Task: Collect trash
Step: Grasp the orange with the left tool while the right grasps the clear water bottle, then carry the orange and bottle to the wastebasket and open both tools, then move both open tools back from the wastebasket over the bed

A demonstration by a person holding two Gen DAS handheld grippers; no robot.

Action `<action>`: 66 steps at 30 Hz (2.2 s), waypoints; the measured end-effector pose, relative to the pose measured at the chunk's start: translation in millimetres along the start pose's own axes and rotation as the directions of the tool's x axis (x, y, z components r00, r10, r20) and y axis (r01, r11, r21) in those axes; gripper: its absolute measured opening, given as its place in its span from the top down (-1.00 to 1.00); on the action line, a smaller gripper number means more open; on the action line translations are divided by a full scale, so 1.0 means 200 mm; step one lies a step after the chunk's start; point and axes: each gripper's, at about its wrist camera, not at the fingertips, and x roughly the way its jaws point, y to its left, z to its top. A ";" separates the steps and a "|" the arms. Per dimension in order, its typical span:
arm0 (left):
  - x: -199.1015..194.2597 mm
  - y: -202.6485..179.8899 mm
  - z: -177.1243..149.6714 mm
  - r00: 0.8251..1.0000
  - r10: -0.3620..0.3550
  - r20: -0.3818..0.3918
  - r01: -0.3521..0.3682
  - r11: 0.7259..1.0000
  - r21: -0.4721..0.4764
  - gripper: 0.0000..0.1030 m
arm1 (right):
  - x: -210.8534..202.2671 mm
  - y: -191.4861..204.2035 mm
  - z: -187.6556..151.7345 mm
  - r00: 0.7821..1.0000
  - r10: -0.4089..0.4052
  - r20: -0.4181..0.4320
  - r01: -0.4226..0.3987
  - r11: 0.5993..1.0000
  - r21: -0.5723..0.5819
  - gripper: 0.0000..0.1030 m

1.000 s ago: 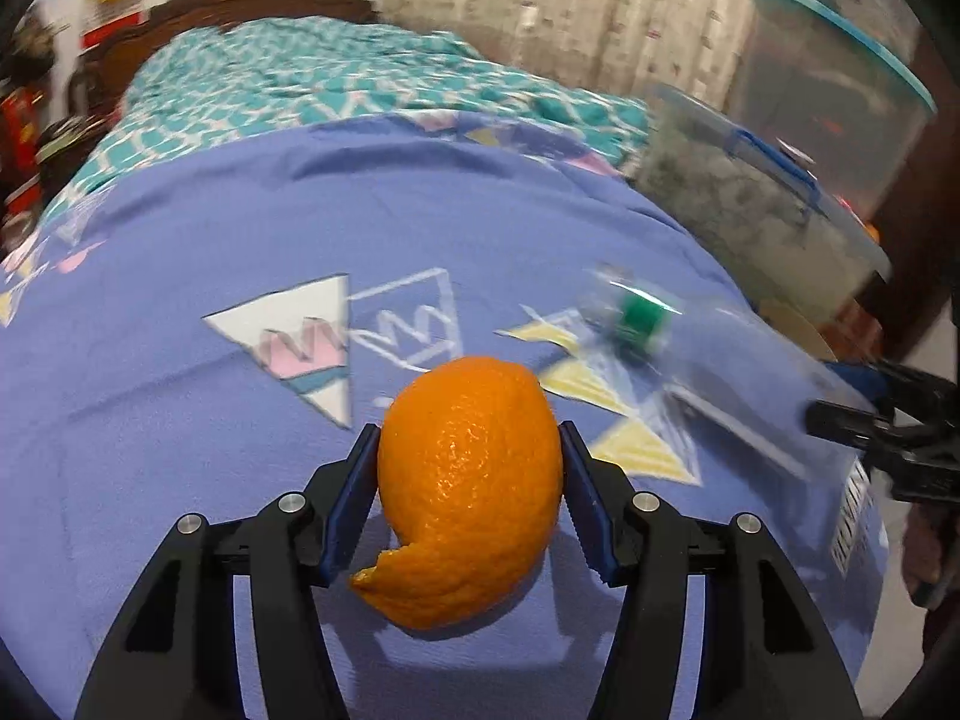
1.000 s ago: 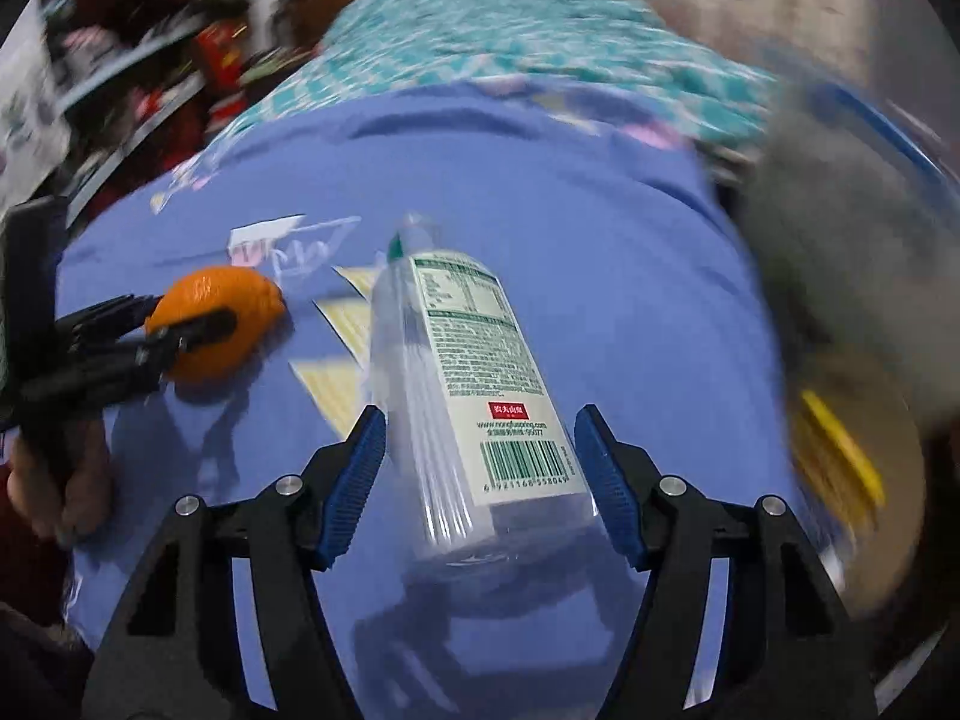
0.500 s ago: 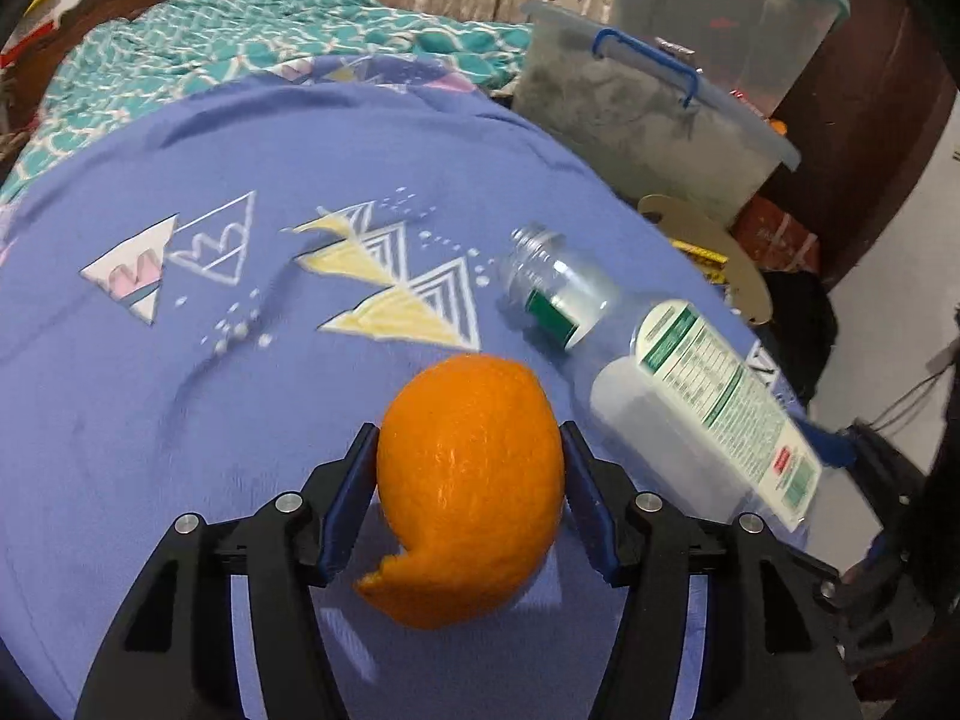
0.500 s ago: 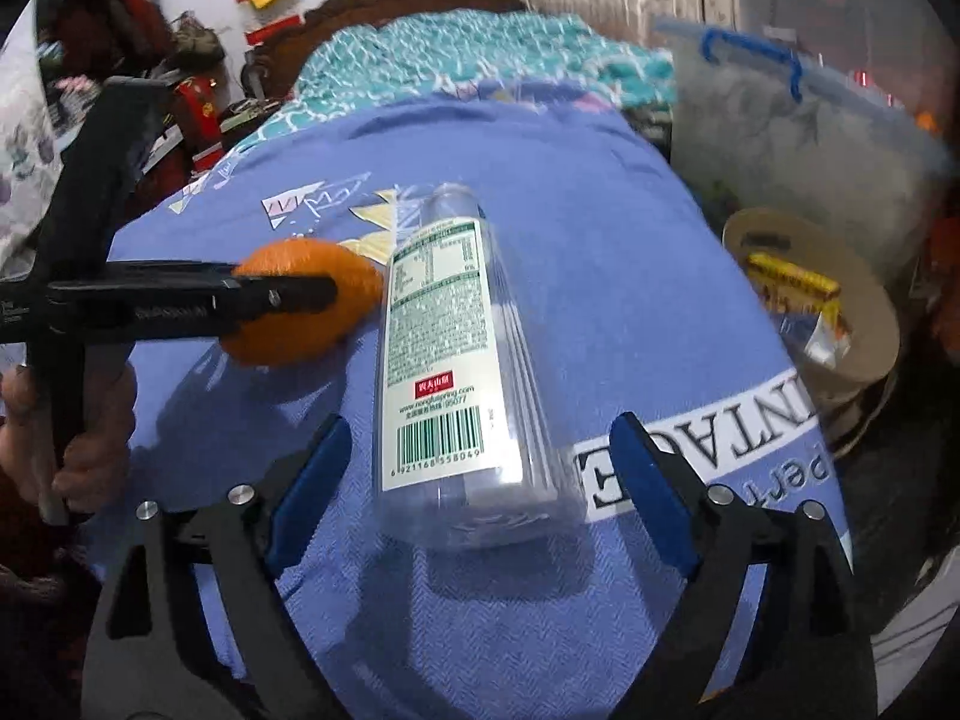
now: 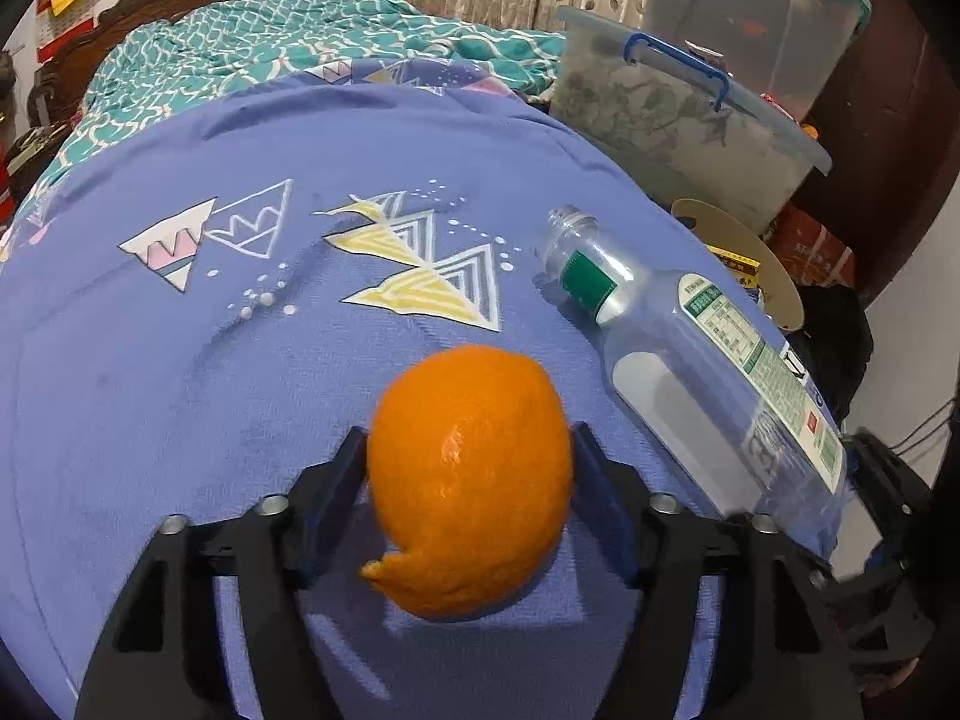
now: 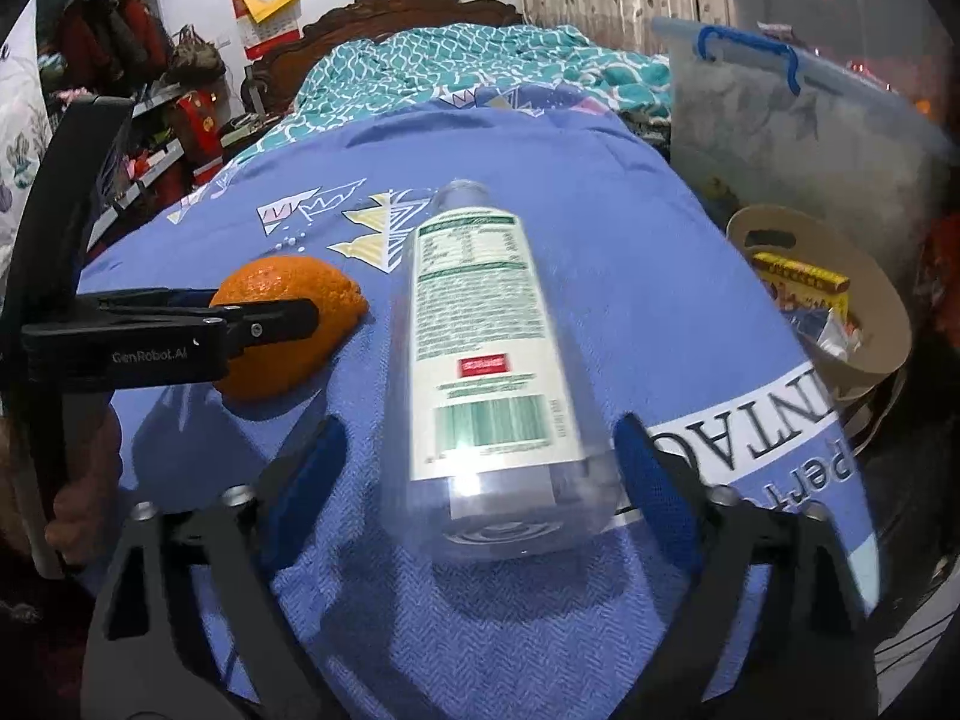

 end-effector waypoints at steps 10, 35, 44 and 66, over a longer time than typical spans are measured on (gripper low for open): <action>0.05 -0.13 0.12 0.995 -0.093 -0.036 0.095 0.994 0.048 0.02 | -0.06 -0.05 0.01 0.995 -0.016 0.098 0.011 0.999 0.053 -0.22; 0.89 -1.37 0.84 0.971 -0.142 -0.191 0.202 0.918 0.343 -0.31 | 0.01 -1.24 0.30 0.951 -0.297 0.081 0.253 0.904 0.346 -0.29; 0.88 -1.23 0.81 0.969 -0.152 -0.194 0.204 0.938 0.281 -0.56 | -0.05 -1.26 0.21 0.937 -0.334 0.101 0.269 0.876 0.401 -0.59; 0.20 -0.63 0.36 0.995 -0.081 -0.054 0.091 0.973 0.214 -0.76 | -0.40 -0.65 -0.04 0.929 -0.293 0.227 0.141 0.846 0.514 -0.73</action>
